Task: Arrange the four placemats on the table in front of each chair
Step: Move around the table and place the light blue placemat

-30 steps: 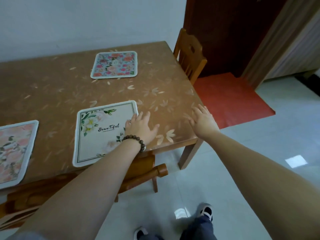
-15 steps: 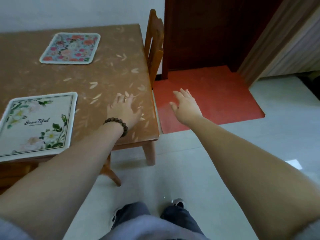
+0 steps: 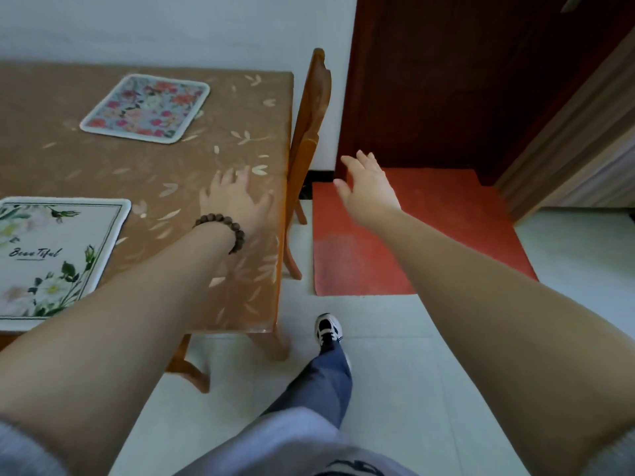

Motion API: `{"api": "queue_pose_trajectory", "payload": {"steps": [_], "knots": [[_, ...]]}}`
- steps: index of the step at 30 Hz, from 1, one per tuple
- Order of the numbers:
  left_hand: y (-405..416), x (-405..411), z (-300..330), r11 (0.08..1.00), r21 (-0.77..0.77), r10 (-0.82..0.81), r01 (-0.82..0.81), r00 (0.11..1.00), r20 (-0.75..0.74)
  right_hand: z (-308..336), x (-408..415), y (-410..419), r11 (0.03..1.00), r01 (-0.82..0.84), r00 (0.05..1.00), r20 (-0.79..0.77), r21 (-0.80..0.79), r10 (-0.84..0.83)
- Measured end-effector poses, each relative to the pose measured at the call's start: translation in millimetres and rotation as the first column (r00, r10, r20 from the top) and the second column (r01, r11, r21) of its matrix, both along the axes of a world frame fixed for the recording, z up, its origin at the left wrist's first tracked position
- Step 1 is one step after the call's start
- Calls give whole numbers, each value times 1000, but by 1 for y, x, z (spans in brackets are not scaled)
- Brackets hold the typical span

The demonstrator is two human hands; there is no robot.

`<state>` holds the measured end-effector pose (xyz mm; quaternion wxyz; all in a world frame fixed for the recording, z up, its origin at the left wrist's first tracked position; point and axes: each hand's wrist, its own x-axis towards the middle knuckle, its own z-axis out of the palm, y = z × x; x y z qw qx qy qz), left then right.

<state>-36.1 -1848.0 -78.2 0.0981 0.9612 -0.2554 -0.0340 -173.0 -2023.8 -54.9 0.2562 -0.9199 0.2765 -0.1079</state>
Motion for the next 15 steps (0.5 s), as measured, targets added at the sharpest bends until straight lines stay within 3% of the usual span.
{"api": "queue_pose_trajectory", "payload": {"steps": [8, 15], "knots": [[-77, 102, -7, 988, -27, 149, -150, 988, -30, 13, 131, -111, 986, -119, 992, 31, -120, 123], [-135, 206, -11, 939, -46, 335, -341, 937, -104, 17, 281, -183, 926, -348, 936, -116, -147, 333]]}}
